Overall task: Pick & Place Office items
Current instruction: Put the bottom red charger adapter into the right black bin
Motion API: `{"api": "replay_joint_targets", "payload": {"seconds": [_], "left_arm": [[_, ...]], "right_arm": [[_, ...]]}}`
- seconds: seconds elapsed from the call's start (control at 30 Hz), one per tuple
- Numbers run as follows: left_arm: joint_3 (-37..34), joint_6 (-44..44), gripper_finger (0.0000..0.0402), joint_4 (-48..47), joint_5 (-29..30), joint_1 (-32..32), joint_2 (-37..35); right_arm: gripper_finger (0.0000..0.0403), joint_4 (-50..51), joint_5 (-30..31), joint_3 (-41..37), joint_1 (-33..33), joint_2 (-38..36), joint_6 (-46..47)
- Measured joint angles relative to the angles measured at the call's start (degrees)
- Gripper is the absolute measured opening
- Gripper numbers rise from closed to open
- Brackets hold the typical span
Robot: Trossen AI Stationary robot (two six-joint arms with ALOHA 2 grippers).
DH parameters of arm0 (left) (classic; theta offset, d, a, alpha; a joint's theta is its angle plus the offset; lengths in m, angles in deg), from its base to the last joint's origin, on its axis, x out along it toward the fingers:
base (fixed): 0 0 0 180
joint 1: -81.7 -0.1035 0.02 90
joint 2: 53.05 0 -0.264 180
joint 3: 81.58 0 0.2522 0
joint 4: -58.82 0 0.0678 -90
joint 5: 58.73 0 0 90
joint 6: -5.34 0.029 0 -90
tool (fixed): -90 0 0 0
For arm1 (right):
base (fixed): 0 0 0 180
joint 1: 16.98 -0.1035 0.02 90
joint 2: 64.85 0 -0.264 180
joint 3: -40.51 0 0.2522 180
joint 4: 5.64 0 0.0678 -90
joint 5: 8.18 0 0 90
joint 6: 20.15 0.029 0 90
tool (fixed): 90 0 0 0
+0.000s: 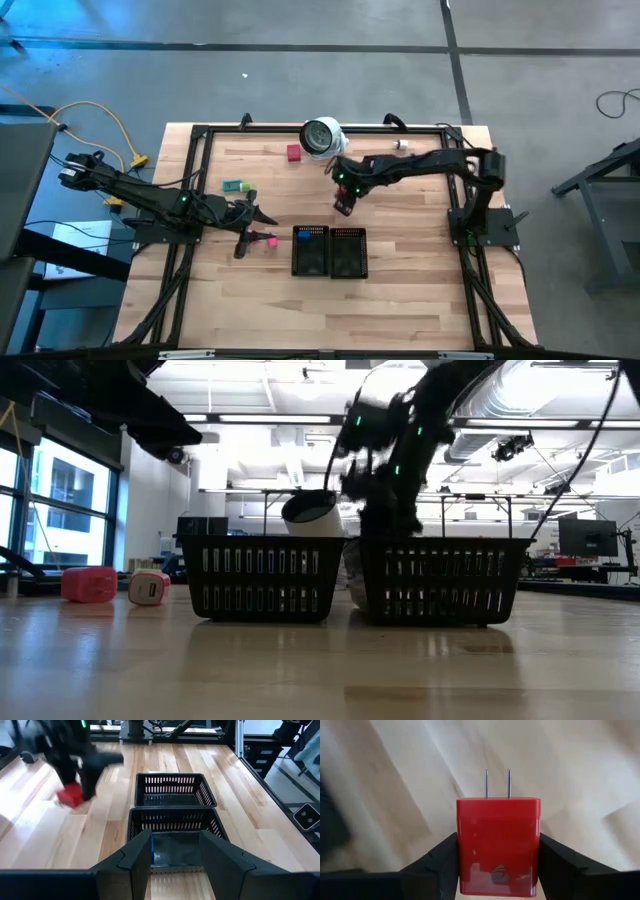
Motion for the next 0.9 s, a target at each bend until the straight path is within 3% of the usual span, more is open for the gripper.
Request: {"api": "replay_joint_targets", "payload": {"seconds": [0.37, 0.63, 0.9], "left_arm": [[0.0, -3.24, 0.0159, 2.35, 2.55, -1.74, 2.4], [0.0, -9.3, 0.0159, 14.53, 2.5, -5.14, 8.28], [0.02, -14.7, 0.0159, 27.56, 1.03, -7.04, 17.2]], "right_arm": [[0.0198, -12.12, 9.49, 0.15, -9.41, -13.0, -4.75], [0.0198, -14.97, 26.96, 0.17, -18.92, -11.6, -10.42], [0.0198, -18.42, 33.48, 0.17, -21.93, -9.91, -13.04]]}}
